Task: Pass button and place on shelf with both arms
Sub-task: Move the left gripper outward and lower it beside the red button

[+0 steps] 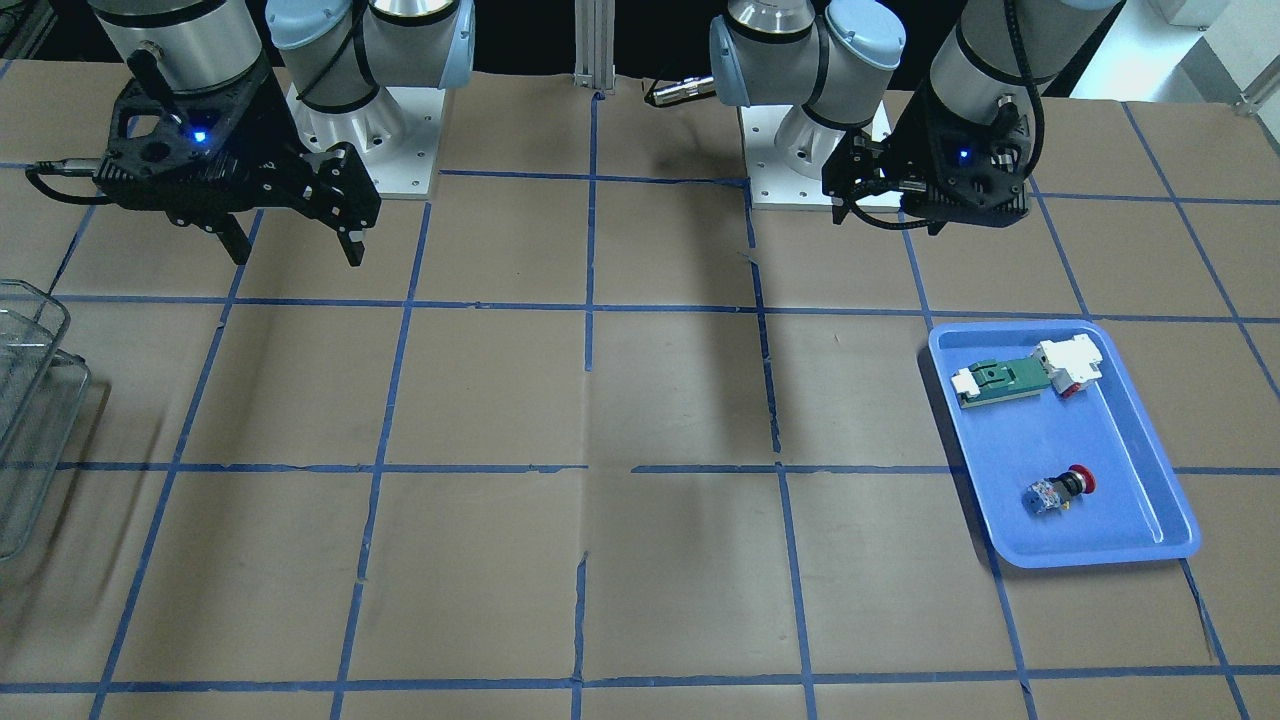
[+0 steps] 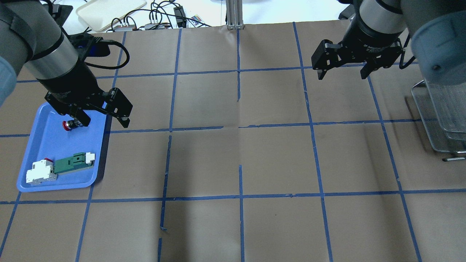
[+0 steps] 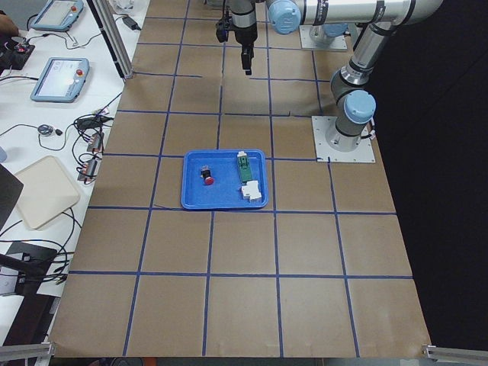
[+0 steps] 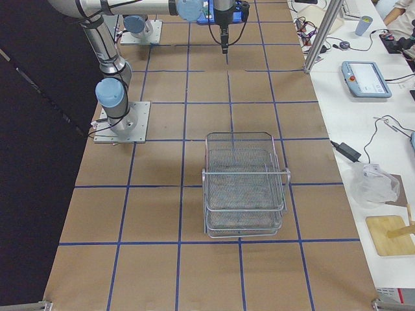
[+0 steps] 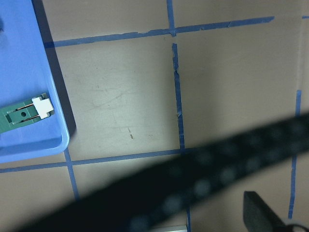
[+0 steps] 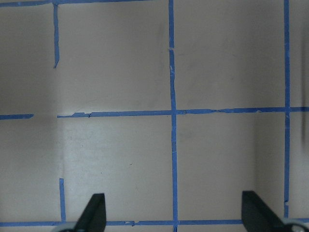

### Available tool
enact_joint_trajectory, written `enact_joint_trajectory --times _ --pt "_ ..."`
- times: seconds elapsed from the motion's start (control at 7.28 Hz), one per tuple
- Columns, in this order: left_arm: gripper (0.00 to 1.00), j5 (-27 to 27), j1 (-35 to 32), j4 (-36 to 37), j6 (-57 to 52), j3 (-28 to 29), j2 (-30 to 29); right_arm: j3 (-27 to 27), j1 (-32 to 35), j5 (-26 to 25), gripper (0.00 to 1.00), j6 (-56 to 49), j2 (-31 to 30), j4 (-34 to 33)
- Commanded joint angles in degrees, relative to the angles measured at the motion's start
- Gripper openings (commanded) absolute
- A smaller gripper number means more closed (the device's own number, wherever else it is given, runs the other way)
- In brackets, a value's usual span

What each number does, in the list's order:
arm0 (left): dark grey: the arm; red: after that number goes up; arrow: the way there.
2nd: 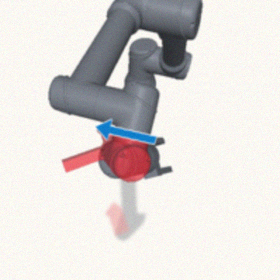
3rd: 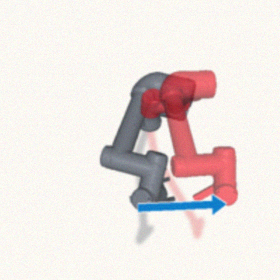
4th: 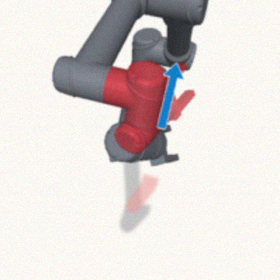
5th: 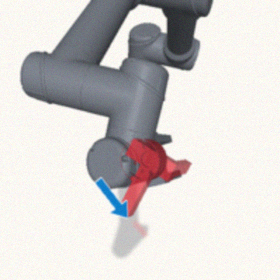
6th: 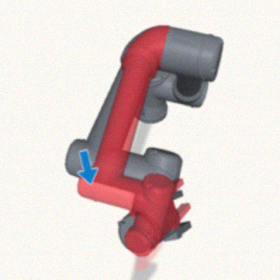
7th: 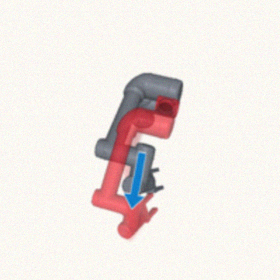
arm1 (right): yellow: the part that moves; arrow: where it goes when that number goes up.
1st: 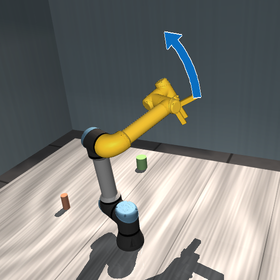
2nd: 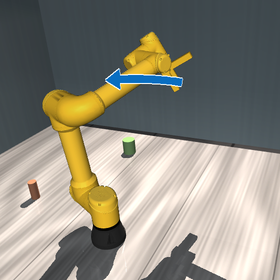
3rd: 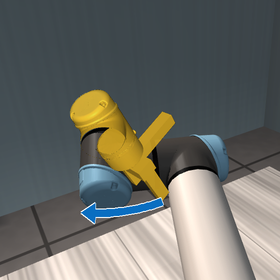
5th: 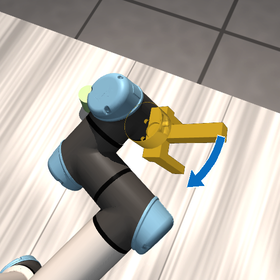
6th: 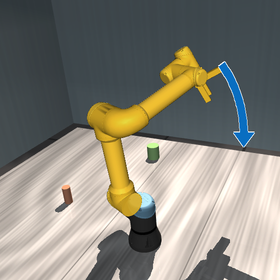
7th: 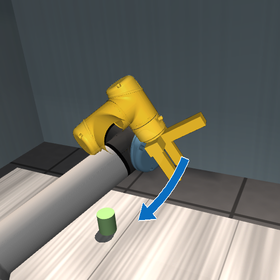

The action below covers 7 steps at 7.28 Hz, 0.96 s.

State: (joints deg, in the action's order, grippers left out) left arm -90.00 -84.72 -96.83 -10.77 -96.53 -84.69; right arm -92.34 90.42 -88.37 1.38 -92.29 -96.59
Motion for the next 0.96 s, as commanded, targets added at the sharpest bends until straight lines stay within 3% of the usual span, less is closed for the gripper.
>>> enact_joint_trajectory --times 0.0,0.27,0.55,0.82 --pt "1.0 0.1 0.0 0.0 -0.6 0.0 0.0 0.0 -0.3 -0.3 1.0 -2.2 0.1 -0.1" --pt "1.0 0.1 1.0 1.4 1.3 0.4 -0.7 0.0 -0.2 0.0 1.0 -4.2 -0.1 -0.3" --pt "1.0 2.5 13.6 3.2 4.7 1.3 -0.9 -0.1 -0.1 -0.1 1.0 -5.2 -0.4 0.1" --pt "1.0 3.4 26.7 12.5 9.9 -1.2 -4.2 -0.2 -0.1 0.0 1.0 -5.8 -0.4 0.1"
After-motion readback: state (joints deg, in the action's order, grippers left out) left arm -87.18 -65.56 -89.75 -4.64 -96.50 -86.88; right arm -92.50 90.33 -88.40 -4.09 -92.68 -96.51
